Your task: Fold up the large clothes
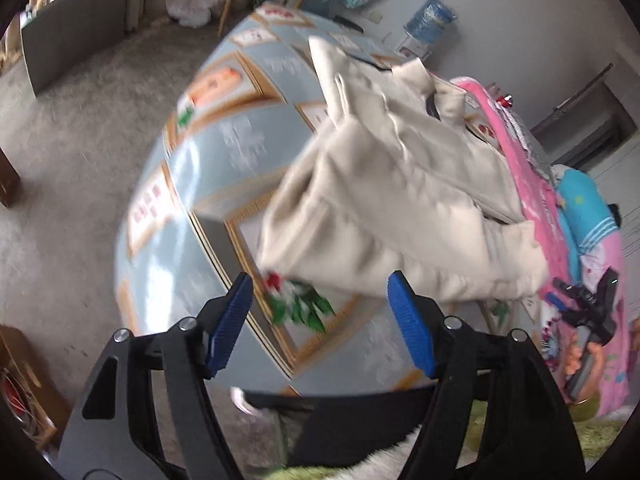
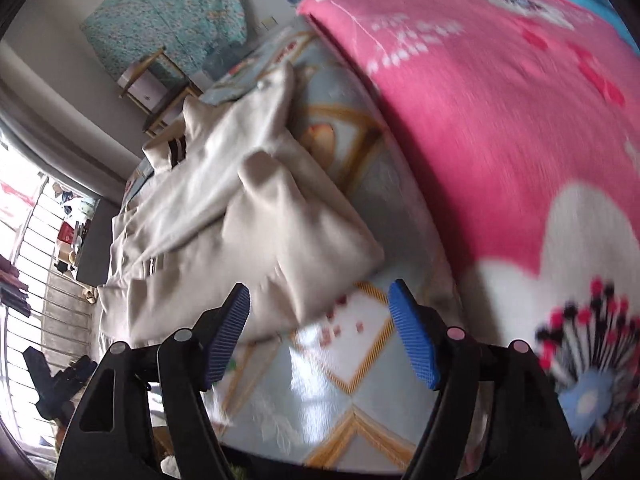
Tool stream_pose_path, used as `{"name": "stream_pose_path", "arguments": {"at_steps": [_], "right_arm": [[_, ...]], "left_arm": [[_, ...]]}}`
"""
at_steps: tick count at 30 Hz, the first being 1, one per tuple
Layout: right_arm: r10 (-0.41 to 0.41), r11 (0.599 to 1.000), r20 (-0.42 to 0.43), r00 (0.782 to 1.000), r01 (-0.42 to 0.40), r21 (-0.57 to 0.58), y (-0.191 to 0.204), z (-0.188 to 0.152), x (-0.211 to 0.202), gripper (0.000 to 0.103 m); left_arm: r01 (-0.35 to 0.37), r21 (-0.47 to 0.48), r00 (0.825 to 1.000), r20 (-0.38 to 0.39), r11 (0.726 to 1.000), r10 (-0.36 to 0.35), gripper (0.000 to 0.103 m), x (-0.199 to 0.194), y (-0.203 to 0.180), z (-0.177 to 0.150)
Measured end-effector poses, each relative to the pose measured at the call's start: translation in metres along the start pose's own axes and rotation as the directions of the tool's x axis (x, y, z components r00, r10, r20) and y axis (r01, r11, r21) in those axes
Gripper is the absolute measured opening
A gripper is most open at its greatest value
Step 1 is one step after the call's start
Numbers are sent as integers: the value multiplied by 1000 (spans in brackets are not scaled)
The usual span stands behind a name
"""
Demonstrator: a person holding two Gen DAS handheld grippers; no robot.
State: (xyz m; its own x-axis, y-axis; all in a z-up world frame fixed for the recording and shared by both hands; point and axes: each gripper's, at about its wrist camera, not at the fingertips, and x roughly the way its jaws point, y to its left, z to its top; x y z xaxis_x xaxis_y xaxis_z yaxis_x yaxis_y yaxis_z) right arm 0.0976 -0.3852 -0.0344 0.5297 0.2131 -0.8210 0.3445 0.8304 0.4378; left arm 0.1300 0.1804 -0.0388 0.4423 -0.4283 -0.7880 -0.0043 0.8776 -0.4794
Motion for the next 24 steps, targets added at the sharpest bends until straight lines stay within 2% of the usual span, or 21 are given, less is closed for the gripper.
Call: {"name": "stream_pose_path", "arguments": {"at_steps": [3, 6, 8, 11, 14, 16, 17, 19, 20, 21, 22, 24], "right_arm": [[38, 998, -29, 999, -36, 50, -11, -13, 5, 71], [59, 997, -13, 998, -58, 57, -12, -13, 12, 71], [94, 993, 4, 996, -95, 71, -13, -9, 16, 71], [114, 989, 45, 992, -118, 84, -12, -3, 24, 71], [111, 987, 95, 989, -121, 104, -11, 1, 29, 71], [93, 990, 128, 987, -106, 96, -7, 1, 31, 69], [73, 993, 152, 986, -86, 81, -3, 1, 31, 66], [12, 998, 181, 983, -22, 56, 3, 1, 32, 46], [-6, 999, 195, 981, -3, 42, 7, 1, 33, 42], [-15, 1000, 206, 979, 9, 27, 8, 2, 32, 33], [-41, 999, 224, 974, 43, -5, 13, 3, 30, 19], [-76, 992, 267, 961, 101, -81, 25, 1, 18, 11]], "left_arm": [[85, -46, 996, -20, 995, -86, 68, 12, -1, -9], [90, -116, 996, 8, 989, -90, 70, 25, 5, -7], [140, -212, 990, 56, 967, -131, 70, 28, 17, -2], [193, -300, 979, 125, 934, -162, 72, 30, 27, 1], [186, -343, 976, 175, 921, -132, 72, 30, 26, 0], [147, -362, 978, 195, 921, -80, 68, 30, 19, -2], [105, -363, 980, 197, 926, -34, 66, 30, 13, -2], [-10, -327, 978, 193, 945, 77, 48, 33, -1, 0], [-85, -283, 971, 193, 955, 143, 44, 35, -10, 1], [-137, -239, 961, 202, 961, 187, 33, 36, -17, 2], [-179, -190, 952, 216, 965, 219, 28, 35, -24, 2], [-251, -99, 928, 258, 963, 268, 20, 31, -39, 0]]}}
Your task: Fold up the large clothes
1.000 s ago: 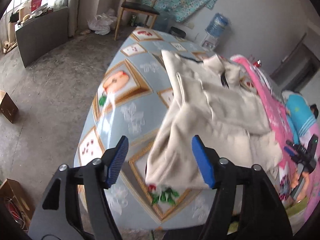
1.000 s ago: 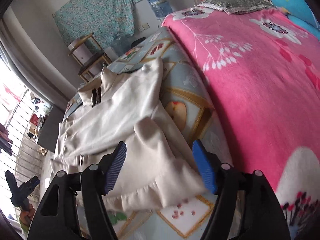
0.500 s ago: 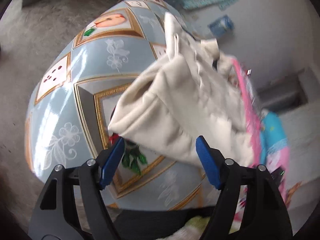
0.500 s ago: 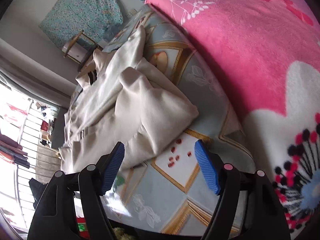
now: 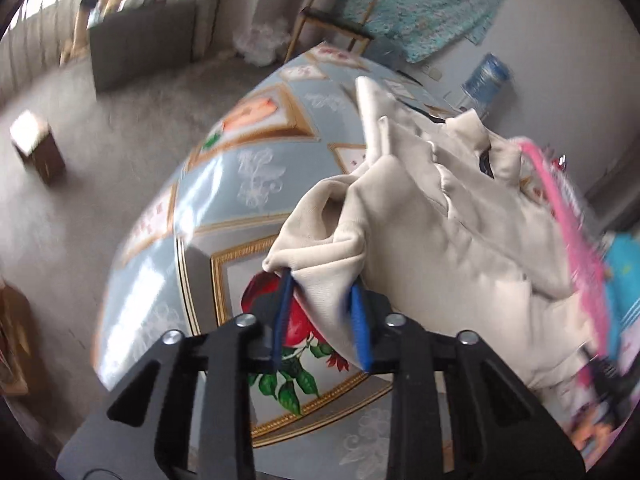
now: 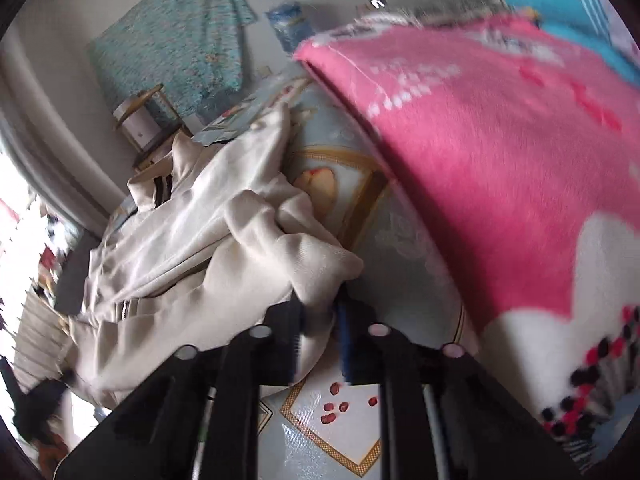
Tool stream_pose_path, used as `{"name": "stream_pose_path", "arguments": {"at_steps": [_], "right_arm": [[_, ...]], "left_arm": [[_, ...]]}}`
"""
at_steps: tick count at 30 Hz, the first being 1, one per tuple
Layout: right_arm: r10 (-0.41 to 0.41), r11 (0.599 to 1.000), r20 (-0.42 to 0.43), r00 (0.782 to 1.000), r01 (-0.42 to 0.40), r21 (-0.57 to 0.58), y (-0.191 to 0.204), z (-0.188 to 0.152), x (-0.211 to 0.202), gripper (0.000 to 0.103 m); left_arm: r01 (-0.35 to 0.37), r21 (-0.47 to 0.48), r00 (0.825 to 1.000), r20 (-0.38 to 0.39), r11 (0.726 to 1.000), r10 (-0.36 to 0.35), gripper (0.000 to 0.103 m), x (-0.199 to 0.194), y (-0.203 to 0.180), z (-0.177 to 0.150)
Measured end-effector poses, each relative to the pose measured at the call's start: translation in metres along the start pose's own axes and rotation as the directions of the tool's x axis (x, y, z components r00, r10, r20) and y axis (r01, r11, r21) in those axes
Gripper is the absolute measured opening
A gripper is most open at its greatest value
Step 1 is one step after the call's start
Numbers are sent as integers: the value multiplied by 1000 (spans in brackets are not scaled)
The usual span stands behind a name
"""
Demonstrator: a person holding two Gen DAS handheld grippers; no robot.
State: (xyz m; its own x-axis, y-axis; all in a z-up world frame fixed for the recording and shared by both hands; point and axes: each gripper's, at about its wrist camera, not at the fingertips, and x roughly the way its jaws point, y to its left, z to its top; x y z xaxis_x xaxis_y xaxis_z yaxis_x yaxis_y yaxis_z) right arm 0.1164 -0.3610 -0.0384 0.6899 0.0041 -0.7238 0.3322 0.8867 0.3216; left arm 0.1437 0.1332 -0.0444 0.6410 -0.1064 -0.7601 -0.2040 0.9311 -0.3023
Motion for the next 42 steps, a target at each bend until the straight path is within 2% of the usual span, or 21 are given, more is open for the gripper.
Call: {"name": "stream_pose_path", "arguments": {"at_steps": [2, 4, 7, 10, 14, 15, 17, 19, 21, 25, 26, 27, 28, 30, 32, 34, 37, 39, 41, 42], "right_arm": [[-39, 994, 72, 997, 46, -98, 18, 1, -23, 8], [-31, 990, 113, 993, 46, -133, 26, 3, -43, 6], [-25, 986, 151, 988, 49, -160, 29, 3, -67, 5], [-3, 988, 133, 991, 24, -154, 26, -2, -86, 5], [23, 994, 55, 998, -17, -105, 8, -17, -100, 5], [23, 996, 32, 999, -20, -84, 5, -19, -96, 5], [30, 999, -37, 999, -32, -35, -9, -25, -80, 6], [35, 999, -90, 995, -34, 15, -19, -25, -60, 8], [41, 998, -132, 990, -35, 47, -27, -20, -45, 11], [99, 993, -177, 979, -87, 77, -40, -3, -44, 34], [121, 990, -182, 976, -105, 92, -44, 2, -47, 37], [114, 990, -177, 978, -97, 102, -48, 6, -49, 52], [83, 992, -151, 985, -67, 110, -52, 14, -55, 63], [86, 988, -122, 989, -70, 135, -57, 31, -62, 66], [132, 978, -70, 989, -119, 171, -58, 56, -65, 66], [152, 980, -42, 988, -145, 139, -47, 83, -59, 66], [179, 982, -40, 983, -176, 62, -11, 126, -32, 66], [240, 971, -76, 968, -239, 21, 20, 152, -5, 66], [270, 960, -129, 954, -277, -40, 57, 175, 30, 70], [267, 955, -165, 949, -284, -89, 82, 188, 57, 75]], "left_arm": [[-33, 85, 996, 82, 996, 26, 15, -22, -13, -1], [-61, 158, 987, 157, 986, 36, 11, -45, -22, -2], [-79, 237, 978, 204, 968, 29, 7, -71, -33, -7], [-69, 264, 985, 172, 962, 23, 5, -91, -23, -10], [-78, 218, 994, 91, 973, 60, 0, -109, 11, -13], [-123, 205, 990, 90, 971, 106, 0, -112, 22, -15], [-152, 185, 988, 60, 971, 143, 0, -106, 42, -15], [-137, 101, 991, 17, 985, 136, 0, -94, 67, -13], [-96, 28, 995, -24, 995, 97, 0, -84, 82, -8], [-73, 58, 997, 12, 996, 73, 1, -82, 77, 6], [-67, 75, 998, 21, 995, 66, 3, -80, 71, 10], [-55, 100, 998, 29, 993, 53, 15, -77, 64, 19], [-48, 121, 999, 32, 992, 44, 34, -73, 55, 24], [-33, 181, 999, 44, 983, 26, 56, -62, 31, 44], [14, 275, 999, 41, 961, -26, 64, -51, -2, 67], [34, 360, 998, 31, 932, -49, 80, -37, -39, 90], [47, 466, 995, 55, 884, -82, 86, -17, -95, 122], [102, 511, 992, 16, 854, -128, 88, 7, -132, 144], [144, 524, 988, -33, 840, -148, 88, 38, -165, 167], [153, 518, 988, -57, 841, -145, 88, 56, -180, 178]]}}
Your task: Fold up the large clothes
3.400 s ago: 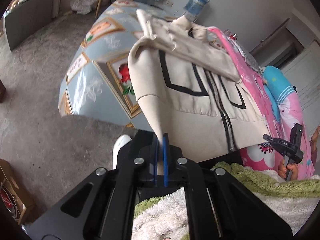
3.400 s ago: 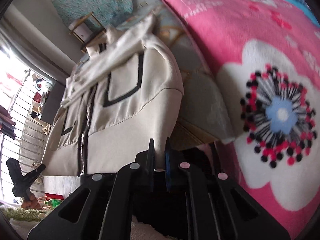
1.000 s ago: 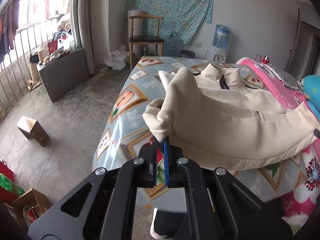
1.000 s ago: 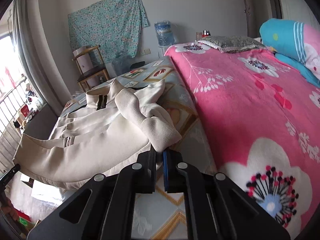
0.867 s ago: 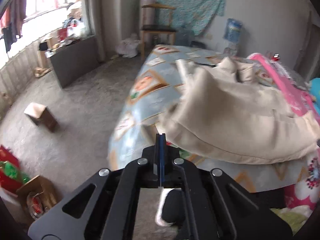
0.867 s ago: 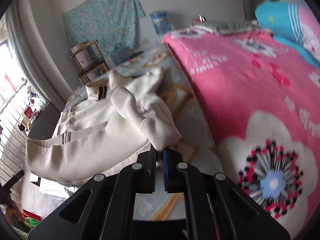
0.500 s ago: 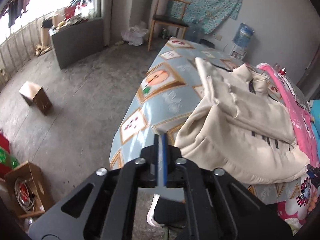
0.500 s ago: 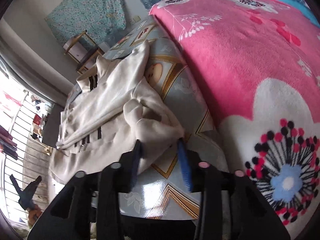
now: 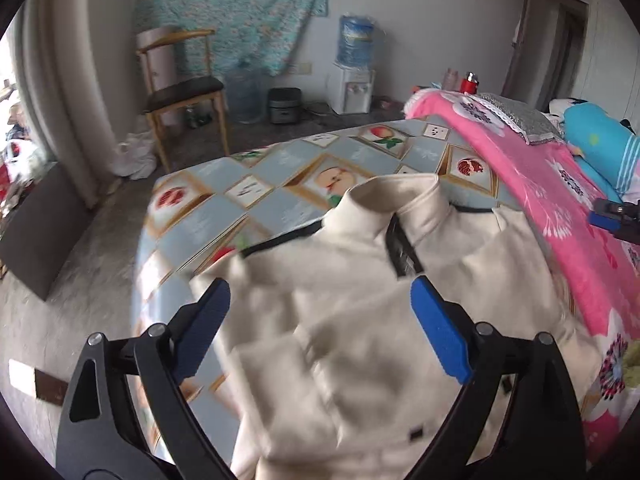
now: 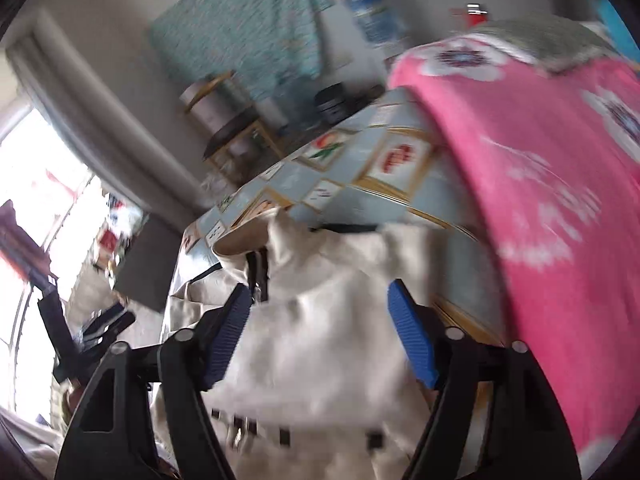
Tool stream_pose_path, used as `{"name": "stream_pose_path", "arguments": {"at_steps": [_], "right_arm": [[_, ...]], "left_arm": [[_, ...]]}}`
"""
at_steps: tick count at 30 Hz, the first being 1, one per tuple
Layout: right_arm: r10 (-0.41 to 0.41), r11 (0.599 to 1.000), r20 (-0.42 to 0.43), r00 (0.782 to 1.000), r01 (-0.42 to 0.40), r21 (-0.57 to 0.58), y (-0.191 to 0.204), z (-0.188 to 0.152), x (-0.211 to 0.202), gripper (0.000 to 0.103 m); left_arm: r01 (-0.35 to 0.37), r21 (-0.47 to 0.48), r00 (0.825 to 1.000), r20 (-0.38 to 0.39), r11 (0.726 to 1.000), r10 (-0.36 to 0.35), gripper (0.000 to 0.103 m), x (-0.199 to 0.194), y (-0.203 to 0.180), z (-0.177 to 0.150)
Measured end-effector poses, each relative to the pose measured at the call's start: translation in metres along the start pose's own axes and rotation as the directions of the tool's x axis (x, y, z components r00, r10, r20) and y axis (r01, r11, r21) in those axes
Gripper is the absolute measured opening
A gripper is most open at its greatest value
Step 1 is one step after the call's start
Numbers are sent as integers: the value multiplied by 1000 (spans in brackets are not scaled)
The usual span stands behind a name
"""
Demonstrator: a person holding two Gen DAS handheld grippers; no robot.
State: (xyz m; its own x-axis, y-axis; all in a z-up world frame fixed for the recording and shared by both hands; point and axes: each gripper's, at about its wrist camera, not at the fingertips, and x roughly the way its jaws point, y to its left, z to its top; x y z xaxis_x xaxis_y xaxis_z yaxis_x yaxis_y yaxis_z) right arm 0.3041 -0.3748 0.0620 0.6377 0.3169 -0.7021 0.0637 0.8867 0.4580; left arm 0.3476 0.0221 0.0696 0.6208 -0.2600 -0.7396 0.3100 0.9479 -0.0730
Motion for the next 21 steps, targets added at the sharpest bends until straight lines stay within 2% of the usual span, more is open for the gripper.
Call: {"name": "stream_pose_path", "arguments": {"at_steps": [3, 5, 7, 10, 12, 14, 17, 21], "right_arm": [[-16, 997, -105, 994, 7, -82, 33, 37, 73, 76], [-71, 990, -184, 980, 47, -130, 51, 59, 128, 76], [-121, 981, -220, 968, 83, -175, 63, 73, 170, 76], [-231, 957, -254, 939, 173, -232, 69, 83, 217, 76], [-294, 939, -308, 905, 215, -267, 64, 82, 244, 76], [-309, 935, -359, 881, 213, -284, 57, 76, 253, 76], [-277, 934, -354, 893, 163, -319, 60, 64, 232, 64], [-257, 914, -321, 912, 121, -388, 70, 43, 196, 35]], "left_arm": [[44, -58, 995, -82, 997, -48, 88, 61, -7, 42], [14, -68, 989, -143, 998, -23, 88, 106, -12, 66], [-16, -59, 985, -170, 998, 6, 88, 136, -19, 79], [-70, -20, 962, -265, 997, 62, 88, 185, -30, 91], [-97, 20, 940, -327, 995, 98, 88, 208, -36, 88], [-111, 54, 923, -364, 992, 124, 88, 215, -39, 78], [-55, 58, 935, -348, 997, 72, 88, 199, -38, 66], [0, 86, 949, -314, 996, 27, 88, 174, -37, 48]]}}
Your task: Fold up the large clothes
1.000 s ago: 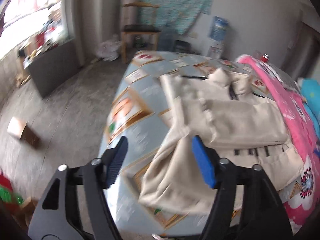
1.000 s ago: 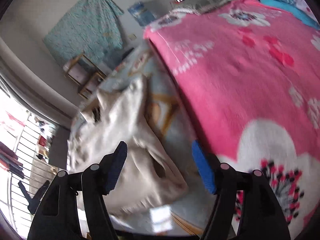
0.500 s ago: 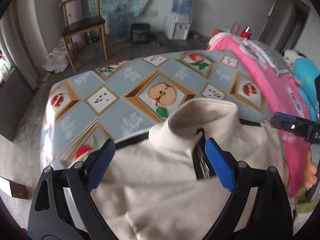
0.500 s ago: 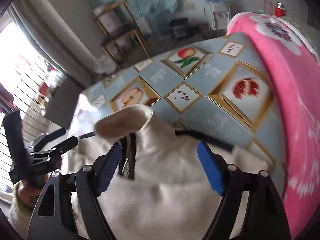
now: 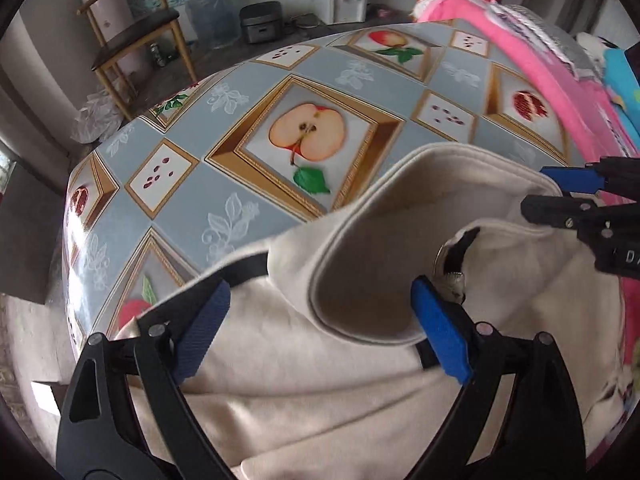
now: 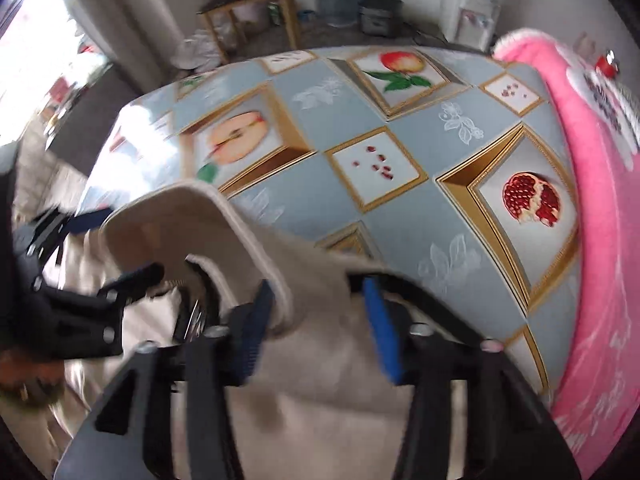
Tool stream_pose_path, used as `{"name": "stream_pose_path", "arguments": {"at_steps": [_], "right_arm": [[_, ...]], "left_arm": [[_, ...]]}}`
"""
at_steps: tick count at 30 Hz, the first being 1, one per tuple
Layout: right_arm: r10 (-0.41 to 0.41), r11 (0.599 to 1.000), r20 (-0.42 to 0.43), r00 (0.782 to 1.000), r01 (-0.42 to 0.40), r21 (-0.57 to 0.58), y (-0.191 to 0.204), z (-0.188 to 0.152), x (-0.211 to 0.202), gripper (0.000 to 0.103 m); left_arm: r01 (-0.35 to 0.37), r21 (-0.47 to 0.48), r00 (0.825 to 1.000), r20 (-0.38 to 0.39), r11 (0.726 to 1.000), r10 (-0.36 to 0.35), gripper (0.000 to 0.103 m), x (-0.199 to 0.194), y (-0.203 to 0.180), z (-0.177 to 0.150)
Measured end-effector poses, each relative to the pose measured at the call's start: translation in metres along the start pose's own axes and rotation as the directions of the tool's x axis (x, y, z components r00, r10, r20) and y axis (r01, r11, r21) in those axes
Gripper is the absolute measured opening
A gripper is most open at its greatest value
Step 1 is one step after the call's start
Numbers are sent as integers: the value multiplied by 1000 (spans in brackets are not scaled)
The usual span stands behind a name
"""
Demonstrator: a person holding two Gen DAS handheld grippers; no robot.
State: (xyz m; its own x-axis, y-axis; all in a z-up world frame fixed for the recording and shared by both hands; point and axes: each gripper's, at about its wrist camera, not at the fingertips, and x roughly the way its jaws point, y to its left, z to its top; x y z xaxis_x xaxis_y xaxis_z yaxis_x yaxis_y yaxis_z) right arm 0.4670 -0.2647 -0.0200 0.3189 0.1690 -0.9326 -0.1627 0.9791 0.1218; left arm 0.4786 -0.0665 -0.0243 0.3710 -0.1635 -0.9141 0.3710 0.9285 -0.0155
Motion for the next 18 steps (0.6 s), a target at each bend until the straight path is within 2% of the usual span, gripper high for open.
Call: {"name": "stream_pose_path", "arguments": {"at_steps": [3, 8, 11, 13, 15, 18], "right_arm": [[0, 999, 36, 999, 2, -44, 8, -21, -13, 16], [-34, 994, 42, 999, 38, -103, 16, -46, -9, 10], [-59, 989, 38, 998, 64, -131, 21, -62, -4, 9], [-73, 984, 49, 996, 80, -158, 26, -71, -3, 9], [-89, 977, 70, 994, 101, -187, 30, -78, -5, 9], [-97, 972, 94, 991, 114, -207, 35, -85, -8, 9]], "left_arm": [[7, 34, 1000, 20, 999, -7, 88, -7, -1, -18], [39, 71, 998, 40, 997, -42, 88, -14, 0, -43], [91, 96, 994, 51, 991, -96, 88, -25, -1, -59], [146, 114, 984, 90, 983, -156, 88, -46, -1, -71], [202, 122, 963, 158, 972, -220, 88, -67, 2, -77], [214, 79, 938, 260, 974, -227, 88, -88, 12, -68]]}}
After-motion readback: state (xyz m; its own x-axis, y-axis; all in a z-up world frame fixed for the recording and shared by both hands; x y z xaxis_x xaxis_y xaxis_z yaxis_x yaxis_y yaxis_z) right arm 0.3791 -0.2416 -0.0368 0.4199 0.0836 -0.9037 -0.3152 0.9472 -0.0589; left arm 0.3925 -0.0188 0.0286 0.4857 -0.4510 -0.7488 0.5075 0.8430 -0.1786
